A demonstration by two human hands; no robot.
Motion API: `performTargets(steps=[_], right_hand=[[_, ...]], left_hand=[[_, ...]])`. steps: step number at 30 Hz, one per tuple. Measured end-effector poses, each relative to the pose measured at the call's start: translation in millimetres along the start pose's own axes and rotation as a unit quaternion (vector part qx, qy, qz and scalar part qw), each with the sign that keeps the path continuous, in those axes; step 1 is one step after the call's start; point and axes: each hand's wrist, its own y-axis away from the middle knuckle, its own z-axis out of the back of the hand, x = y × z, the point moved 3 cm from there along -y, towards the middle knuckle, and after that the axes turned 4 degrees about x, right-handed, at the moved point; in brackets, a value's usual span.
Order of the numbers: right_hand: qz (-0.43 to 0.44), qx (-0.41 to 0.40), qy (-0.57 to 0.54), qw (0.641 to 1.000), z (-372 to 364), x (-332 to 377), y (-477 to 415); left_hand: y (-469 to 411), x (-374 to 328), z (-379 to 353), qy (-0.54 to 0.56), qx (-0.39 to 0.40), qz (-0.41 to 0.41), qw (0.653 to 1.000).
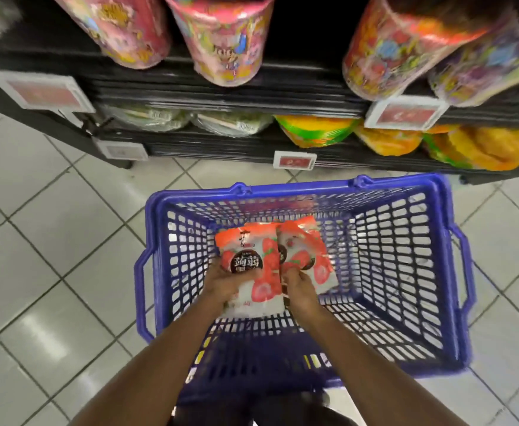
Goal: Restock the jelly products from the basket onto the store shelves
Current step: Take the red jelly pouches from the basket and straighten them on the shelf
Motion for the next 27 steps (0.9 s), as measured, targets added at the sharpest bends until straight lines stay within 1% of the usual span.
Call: performTargets(steps=[2, 3, 5, 7, 9, 11, 13, 15, 19, 21, 23, 25, 27], right_hand=[[0.033, -0.033, -0.041, 0.998, 11, 19, 38], [0.043, -0.048, -0.071, 0.995, 17, 31, 59], [0.044, -0.059, -0.15, 0.986, 31, 60, 104], [0.036, -0.061, -0.193, 0.979, 47, 95, 156], [0.043, -0.051, -0.228, 0.971, 60, 134, 212], [0.076, -0.006, -0.277, 0.958, 66, 177, 273], [0.083, 0.021, -0.321, 0.943, 71, 218, 333], [0.093, 0.024, -0.332, 0.938, 78, 253, 386], [0.164, 0.016, -0.376, 0.912, 91, 318, 476], [0.193, 0.028, -0.378, 0.905, 94, 345, 517], [0.211, 0.062, -0.379, 0.899, 93, 370, 552], [0.225, 0.071, -0.363, 0.901, 88, 388, 583], [0.261, 0.068, -0.328, 0.905, 85, 402, 605]], left_hand=[[44, -20, 0, 0.063, -0.011, 0.001, 0.998], [67, -33, 0, 0.076, -0.01, -0.01, 0.997], [118, -63, 3, 0.074, -0.004, -0.05, 0.996], [179, -101, 8, 0.055, 0.005, -0.096, 0.994], [241, -136, 13, 0.058, 0.029, -0.125, 0.99], [306, -173, 14, 0.039, 0.053, -0.158, 0.985], [369, -208, 12, 0.024, 0.068, -0.197, 0.978], [423, -240, 13, 0.019, 0.069, -0.238, 0.969], [513, -294, 25, 0.026, 0.09, -0.295, 0.951], [556, -317, 34, 0.03, 0.108, -0.315, 0.943], [595, -338, 41, 0.034, 0.126, -0.347, 0.929], [626, -355, 48, 0.041, 0.14, -0.368, 0.918], [651, -369, 54, 0.047, 0.138, -0.386, 0.911]])
